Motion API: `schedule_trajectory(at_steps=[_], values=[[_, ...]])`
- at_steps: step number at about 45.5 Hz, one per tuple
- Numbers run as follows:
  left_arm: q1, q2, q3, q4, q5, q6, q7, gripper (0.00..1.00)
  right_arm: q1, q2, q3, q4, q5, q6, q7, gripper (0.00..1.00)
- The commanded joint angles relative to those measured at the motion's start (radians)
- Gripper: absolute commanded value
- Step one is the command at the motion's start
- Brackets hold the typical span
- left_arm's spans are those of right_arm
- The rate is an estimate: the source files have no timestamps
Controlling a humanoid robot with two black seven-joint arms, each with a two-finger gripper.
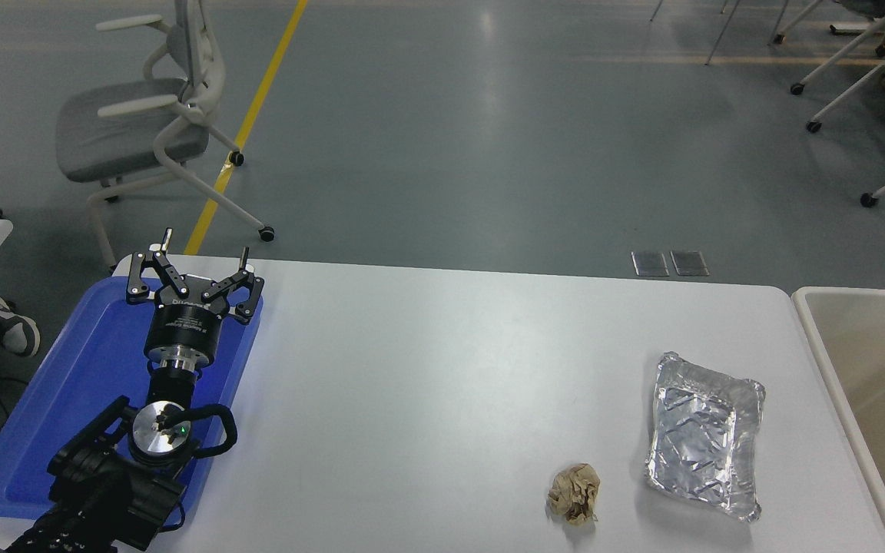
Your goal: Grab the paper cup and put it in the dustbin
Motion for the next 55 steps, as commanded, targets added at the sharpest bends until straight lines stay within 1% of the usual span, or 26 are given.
schedule_trajectory(at_steps=[1, 7, 11, 22, 33, 44, 45, 50, 51, 52, 53, 54, 55], values=[[0.0, 0.0, 0.0, 0.0, -0.002, 0.0, -0.001, 1.0, -0.216, 0.083, 0.001, -0.131, 0.157, -0.091, 0.007, 0.0], [0.0, 0.0, 0.0, 0.0, -0.002, 0.0, -0.001, 1.0, -0.269, 0.1, 0.004, -0.142, 0.179, -0.154, 0.004, 0.0], [0.0, 0.0, 0.0, 0.0, -0.002, 0.0, -0.001, 1.0, -0.286, 0.107, 0.017, -0.142, 0.182, -0.186, -0.008, 0.0], [0.0, 0.0, 0.0, 0.0, -0.002, 0.0, -0.001, 1.0, -0.349, 0.126, 0.135, -0.143, 0.191, -0.224, -0.067, 0.0], [0.0, 0.0, 0.0, 0.0, -0.002, 0.0, -0.001, 1.0, -0.398, 0.152, 0.153, -0.142, 0.194, -0.278, -0.07, 0.0], [0.0, 0.0, 0.0, 0.0, -0.002, 0.0, -0.001, 1.0, -0.403, 0.161, 0.17, -0.142, 0.194, -0.28, -0.068, 0.0], [0.0, 0.0, 0.0, 0.0, -0.002, 0.0, -0.001, 1.0, -0.403, 0.161, 0.17, -0.142, 0.194, -0.28, -0.068, 0.02], [0.0, 0.0, 0.0, 0.0, -0.002, 0.0, -0.001, 1.0, -0.403, 0.161, 0.169, -0.142, 0.194, -0.281, -0.068, 0.18], [0.0, 0.0, 0.0, 0.0, -0.002, 0.0, -0.001, 1.0, -0.403, 0.163, 0.169, -0.142, 0.194, -0.28, -0.067, 0.31], [0.0, 0.0, 0.0, 0.0, -0.002, 0.0, -0.001, 1.0, -0.403, 0.163, 0.169, -0.142, 0.194, -0.283, -0.065, 0.6], [0.0, 0.0, 0.0, 0.0, -0.002, 0.0, -0.001, 1.0, -0.401, 0.163, 0.17, -0.143, 0.194, -0.284, -0.064, 0.93], [0.0, 0.0, 0.0, 0.0, -0.002, 0.0, -0.001, 1.0, -0.4, 0.163, 0.17, -0.143, 0.196, -0.284, -0.062, 1.0], [0.0, 0.0, 0.0, 0.0, -0.002, 0.0, -0.001, 1.0, -0.4, 0.163, 0.17, -0.142, 0.196, -0.284, -0.062, 1.0]])
